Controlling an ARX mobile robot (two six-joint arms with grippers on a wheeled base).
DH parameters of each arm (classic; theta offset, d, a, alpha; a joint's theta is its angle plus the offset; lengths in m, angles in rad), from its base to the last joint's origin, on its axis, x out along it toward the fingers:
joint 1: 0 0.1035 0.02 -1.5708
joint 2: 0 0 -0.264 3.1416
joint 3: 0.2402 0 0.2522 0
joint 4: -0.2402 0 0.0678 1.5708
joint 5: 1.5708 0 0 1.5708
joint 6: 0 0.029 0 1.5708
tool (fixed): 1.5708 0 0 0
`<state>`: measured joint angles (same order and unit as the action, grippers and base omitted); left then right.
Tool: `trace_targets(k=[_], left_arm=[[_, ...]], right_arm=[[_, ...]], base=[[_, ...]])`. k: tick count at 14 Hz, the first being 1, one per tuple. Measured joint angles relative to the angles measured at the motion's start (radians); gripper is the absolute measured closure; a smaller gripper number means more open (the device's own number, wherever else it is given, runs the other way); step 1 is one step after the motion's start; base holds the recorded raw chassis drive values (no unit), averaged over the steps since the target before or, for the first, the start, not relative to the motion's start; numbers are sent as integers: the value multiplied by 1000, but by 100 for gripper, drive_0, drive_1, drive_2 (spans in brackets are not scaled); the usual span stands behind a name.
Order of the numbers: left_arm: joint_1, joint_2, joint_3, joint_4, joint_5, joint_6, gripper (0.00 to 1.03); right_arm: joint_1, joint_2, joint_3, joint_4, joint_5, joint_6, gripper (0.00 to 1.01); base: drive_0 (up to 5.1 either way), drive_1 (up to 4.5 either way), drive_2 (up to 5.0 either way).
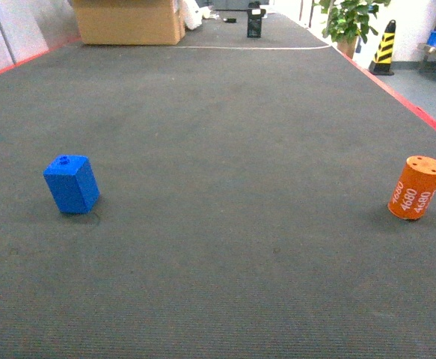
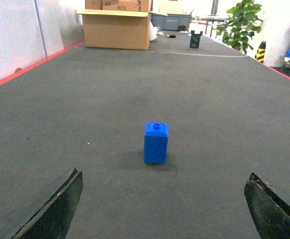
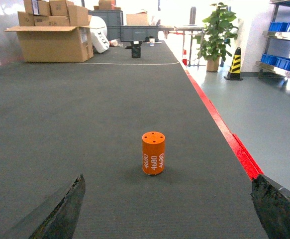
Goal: Sort blue parts and orange caps into right shelf containers
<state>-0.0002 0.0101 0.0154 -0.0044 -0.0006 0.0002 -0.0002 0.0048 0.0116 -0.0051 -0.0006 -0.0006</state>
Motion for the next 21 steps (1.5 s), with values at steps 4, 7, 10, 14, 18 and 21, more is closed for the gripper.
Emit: trace_targets(k=[4, 7, 10, 14, 18, 21], left_arm=[[0, 0, 0, 0, 0, 0, 5], [0, 0, 0, 0, 0, 0, 5], [0, 0, 0, 0, 0, 0, 5], [0, 0, 0, 0, 0, 0, 5], [0, 0, 0, 0, 0, 0, 5], [0, 0, 0, 0, 0, 0, 5]], right_arm=[[0, 0, 0, 0, 0, 0, 3], [-48, 296, 39, 43, -30, -104, 3], [-98, 781, 102, 450, -69, -117, 3], [-58, 1410, 411, 709, -24, -113, 3], [-18, 1744, 716, 623, 16, -72, 3], [9, 1928, 916, 506, -28, -21, 3]], base=[[0, 0, 0], [0, 0, 0], [0, 0, 0], [0, 0, 0], [0, 0, 0], [0, 0, 0]])
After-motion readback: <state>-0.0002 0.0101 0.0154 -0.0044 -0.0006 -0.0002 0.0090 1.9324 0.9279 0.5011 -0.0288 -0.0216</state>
